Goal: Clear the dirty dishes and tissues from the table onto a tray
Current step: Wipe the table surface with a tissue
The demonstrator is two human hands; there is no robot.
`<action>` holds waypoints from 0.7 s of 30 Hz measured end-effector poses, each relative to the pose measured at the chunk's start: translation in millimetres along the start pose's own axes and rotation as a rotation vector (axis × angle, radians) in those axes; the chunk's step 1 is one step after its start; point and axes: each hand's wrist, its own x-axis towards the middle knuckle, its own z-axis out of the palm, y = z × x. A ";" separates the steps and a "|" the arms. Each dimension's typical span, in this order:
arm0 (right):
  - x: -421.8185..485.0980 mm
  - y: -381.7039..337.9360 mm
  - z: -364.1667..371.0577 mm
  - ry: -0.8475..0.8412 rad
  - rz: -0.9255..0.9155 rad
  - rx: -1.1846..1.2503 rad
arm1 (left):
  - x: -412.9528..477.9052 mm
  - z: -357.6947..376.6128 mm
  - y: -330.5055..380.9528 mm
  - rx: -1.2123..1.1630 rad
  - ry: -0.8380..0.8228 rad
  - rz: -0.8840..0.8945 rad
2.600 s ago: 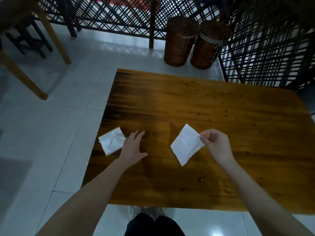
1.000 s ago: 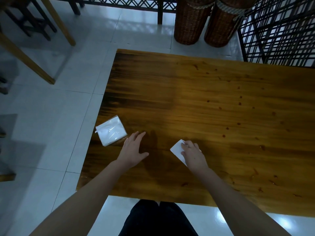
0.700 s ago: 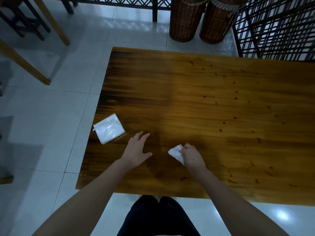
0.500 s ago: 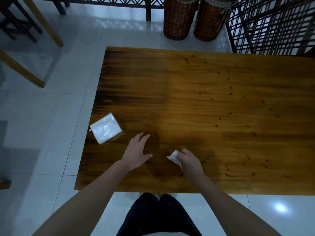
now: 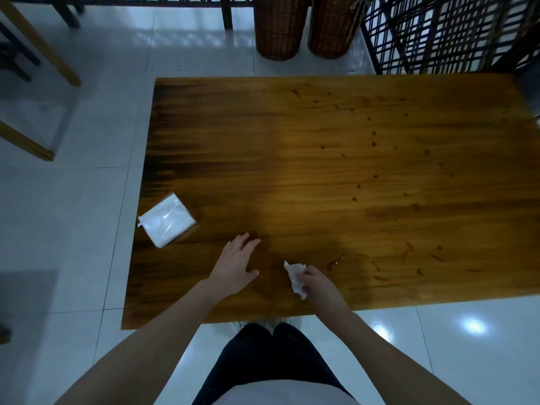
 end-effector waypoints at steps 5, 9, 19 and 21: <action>-8.2 -5.5 4.5 0.099 0.093 -0.050 | 0.8 -0.4 2.5 0.009 -0.005 0.001; -8.0 -2.8 6.8 0.051 0.077 -0.004 | 2.6 -0.8 5.6 0.003 -0.015 -0.003; -13.8 47.5 -23.3 0.332 0.411 0.267 | 3.0 3.9 10.6 0.004 -0.031 0.010; -15.6 61.3 -30.8 0.433 0.485 0.278 | 1.5 4.7 8.5 0.018 -0.034 -0.005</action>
